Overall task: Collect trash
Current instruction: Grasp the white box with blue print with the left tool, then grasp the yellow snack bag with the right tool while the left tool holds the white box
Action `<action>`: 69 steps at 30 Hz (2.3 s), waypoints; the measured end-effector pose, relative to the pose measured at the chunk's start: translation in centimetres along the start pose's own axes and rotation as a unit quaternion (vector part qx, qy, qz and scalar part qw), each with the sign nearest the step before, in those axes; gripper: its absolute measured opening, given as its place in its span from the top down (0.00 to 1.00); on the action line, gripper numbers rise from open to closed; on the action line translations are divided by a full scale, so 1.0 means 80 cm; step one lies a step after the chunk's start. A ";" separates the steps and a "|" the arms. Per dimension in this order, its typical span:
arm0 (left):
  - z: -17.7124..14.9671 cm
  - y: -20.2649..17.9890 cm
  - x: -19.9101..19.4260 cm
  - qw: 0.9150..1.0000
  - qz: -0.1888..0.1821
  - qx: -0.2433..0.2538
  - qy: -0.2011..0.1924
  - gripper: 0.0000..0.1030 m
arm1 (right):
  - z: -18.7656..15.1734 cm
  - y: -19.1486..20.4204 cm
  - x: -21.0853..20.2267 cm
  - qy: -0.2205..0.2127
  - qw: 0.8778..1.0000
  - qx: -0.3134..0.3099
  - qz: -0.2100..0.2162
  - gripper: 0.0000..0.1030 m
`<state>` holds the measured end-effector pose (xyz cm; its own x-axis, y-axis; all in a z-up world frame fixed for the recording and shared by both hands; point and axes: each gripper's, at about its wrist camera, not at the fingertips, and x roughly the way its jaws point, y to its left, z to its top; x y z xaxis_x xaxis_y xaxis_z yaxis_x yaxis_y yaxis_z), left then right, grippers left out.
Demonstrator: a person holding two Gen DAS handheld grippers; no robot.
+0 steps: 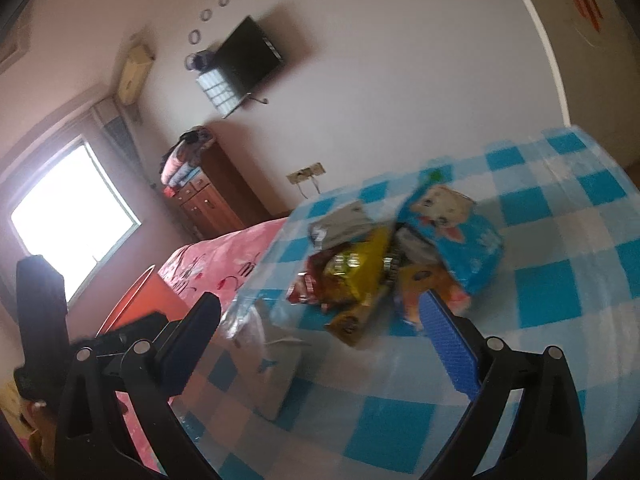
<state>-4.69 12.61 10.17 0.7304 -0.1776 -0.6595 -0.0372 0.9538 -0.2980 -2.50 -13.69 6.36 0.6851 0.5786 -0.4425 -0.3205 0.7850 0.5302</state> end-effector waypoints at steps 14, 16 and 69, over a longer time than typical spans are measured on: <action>0.112 -0.048 0.167 0.986 -0.046 -0.100 0.126 0.10 | 0.019 -0.072 -0.024 -0.009 0.998 0.019 -0.067 0.05; 0.122 -0.047 0.190 0.982 -0.044 -0.115 0.141 0.10 | 0.020 -0.077 -0.026 -0.009 0.998 0.019 -0.067 0.05; 0.041 -0.059 0.140 0.990 -0.044 -0.035 0.128 0.33 | -0.029 -0.051 0.045 0.122 0.992 -0.004 0.040 0.05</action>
<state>5.88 6.88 6.46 0.5361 -0.3241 -0.7795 -0.0342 0.9143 -0.4036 -0.25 -14.29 0.91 0.4795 0.6743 -0.5616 -0.3728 0.7359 0.5652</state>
